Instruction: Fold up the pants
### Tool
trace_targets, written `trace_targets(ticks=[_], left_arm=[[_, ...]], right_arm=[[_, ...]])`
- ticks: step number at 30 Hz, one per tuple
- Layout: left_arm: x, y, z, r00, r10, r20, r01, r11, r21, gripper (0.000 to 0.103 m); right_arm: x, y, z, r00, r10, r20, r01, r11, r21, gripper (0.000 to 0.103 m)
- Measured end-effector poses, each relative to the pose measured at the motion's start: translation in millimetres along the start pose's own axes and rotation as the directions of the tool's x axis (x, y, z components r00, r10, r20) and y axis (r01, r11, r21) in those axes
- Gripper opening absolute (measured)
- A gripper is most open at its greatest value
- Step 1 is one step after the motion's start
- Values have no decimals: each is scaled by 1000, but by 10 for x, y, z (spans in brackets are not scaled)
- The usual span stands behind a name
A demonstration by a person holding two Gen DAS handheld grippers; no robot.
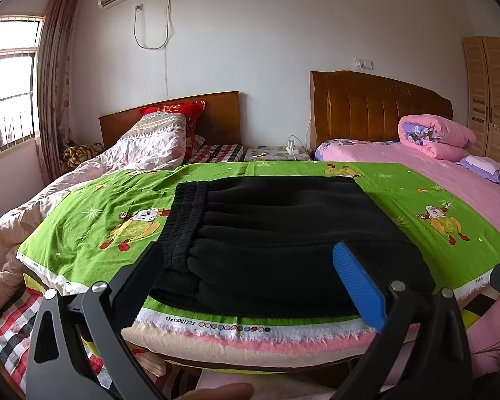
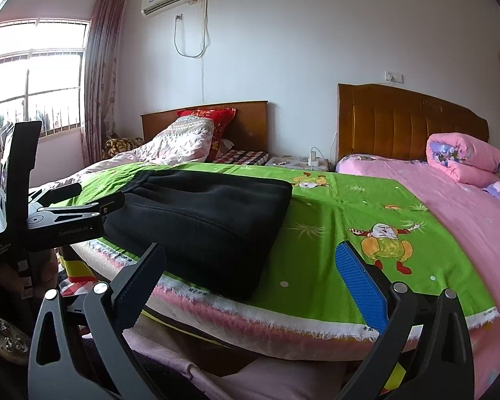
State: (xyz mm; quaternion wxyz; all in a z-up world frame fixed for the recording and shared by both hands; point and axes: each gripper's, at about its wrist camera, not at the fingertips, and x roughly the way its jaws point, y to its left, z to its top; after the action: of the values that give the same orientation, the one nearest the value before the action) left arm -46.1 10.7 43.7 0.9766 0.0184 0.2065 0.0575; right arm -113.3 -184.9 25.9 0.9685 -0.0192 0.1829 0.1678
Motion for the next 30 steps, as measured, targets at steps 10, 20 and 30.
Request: trace_targets(ticks=[10,20,30], left_arm=[[6,0,-4,1000,0,-2,0,1000,0,102],[7,6,-14,1000,-1,-4,1,1000,0,102],[9,33,-36,1000,0,-6,0,1000,2,102]], right_arm=[[-1,1,0,1000,0,-1,0,1000,1,98],[11,0,-17,1000,0,-3,0,1000,5,98],[12,-1,-36,1000,3,-7,-3,1000,10,98]])
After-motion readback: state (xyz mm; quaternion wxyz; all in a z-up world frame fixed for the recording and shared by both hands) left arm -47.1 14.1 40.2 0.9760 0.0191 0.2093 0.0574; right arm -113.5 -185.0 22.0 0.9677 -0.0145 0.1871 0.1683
